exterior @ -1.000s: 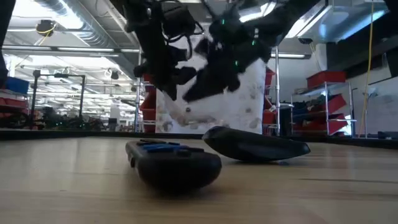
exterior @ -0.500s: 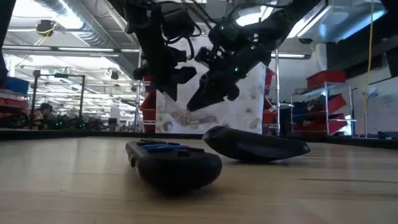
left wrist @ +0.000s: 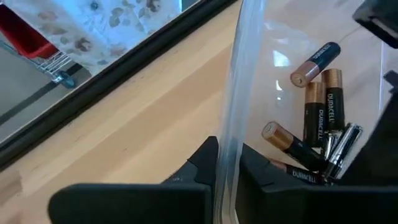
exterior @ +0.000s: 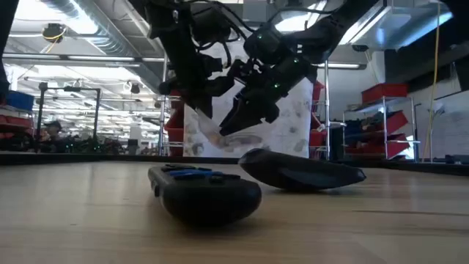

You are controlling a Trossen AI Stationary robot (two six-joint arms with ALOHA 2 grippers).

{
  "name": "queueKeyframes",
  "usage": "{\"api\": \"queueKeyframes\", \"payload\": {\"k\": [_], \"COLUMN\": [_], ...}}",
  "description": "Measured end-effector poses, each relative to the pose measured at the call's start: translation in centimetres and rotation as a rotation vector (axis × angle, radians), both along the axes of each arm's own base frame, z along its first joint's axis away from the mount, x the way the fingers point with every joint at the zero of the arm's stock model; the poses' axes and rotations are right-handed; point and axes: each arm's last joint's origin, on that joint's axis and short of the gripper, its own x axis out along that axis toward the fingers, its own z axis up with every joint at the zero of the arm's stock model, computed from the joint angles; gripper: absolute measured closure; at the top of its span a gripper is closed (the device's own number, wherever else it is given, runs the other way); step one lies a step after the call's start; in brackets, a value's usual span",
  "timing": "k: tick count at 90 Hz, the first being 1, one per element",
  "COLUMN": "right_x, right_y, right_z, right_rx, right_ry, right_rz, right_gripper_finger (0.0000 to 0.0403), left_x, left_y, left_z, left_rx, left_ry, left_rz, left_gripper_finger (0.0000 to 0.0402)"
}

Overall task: Insert battery
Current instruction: Insert the small silver battery into the mouse

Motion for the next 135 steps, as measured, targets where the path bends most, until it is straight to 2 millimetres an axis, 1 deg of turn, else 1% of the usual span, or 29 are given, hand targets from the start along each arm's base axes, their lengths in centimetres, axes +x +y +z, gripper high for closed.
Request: {"api": "queueKeyframes", "payload": {"k": [8,21,36,46,57,67,75,82,91,105,117,127,135], "right_x": [-0.1,-0.2,-0.2,-0.1,-0.1,-0.3,-0.6,-0.8,-1.0,-1.2,-1.1,-1.0,-0.9], "right_y": [0.0,0.1,0.3,0.5,0.5,0.4,0.4,0.5,0.3,-0.4,-0.4,-0.3,-0.1], "right_z": [-0.1,-0.1,-0.2,-0.1,0.2,0.7,1.2,1.8,2.4,2.4,2.1,1.9,1.7], "right_rx": [0.01,0.025,0.065,0.08,0.103,0.091,0.088,0.077,0.035,0.018,0.007,-0.002,0.016], "right_ry": [0.013,0.024,0.017,0.011,0.005,0.004,0.003,0.002,-0.001,0.007,0.014,0.015,0.015], "right_rz": [-0.006,-0.003,0.051,0.047,0.015,-0.034,-0.04,-0.052,-0.115,-0.158,-0.142,-0.082,-0.026], "right_gripper_finger": [0.0246,0.0308,0.037,0.0392,0.0395,0.0384,0.0364,0.0337,0.0297,0.0241,0.0199,0.0168,0.0151], "left_x": [0.0,0.0,0.0,0.0,0.0,0.1,0.1,0.1,0.1,0.1,0.2,0.6,0.8], "left_y": [0.0,0.0,0.0,-0.1,0.0,0.1,0.0,0.0,0.0,0.0,-0.3,-0.9,-1.5], "left_z": [0.0,0.0,0.0,0.0,0.0,0.1,0.1,0.3,0.3,0.3,0.3,0.4,0.6], "left_rx": [0.001,0.001,-0.003,-0.006,-0.003,0.002,-0.001,0.001,0.001,-0.002,0.011,0.056,0.087], "left_ry": [-0.002,0.0,-0.002,-0.001,-0.011,-0.018,-0.023,-0.03,-0.029,-0.022,-0.004,0.013,0.033], "left_rz": [0.001,0.0,-0.006,-0.008,0.005,0.012,0.011,0.011,0.011,0.003,-0.027,-0.08,-0.114], "left_gripper_finger": [0.0394,0.0394,0.0394,0.0394,0.0394,0.0394,0.0394,0.0394,0.0394,0.0394,0.0394,0.0394,0.0394]}}
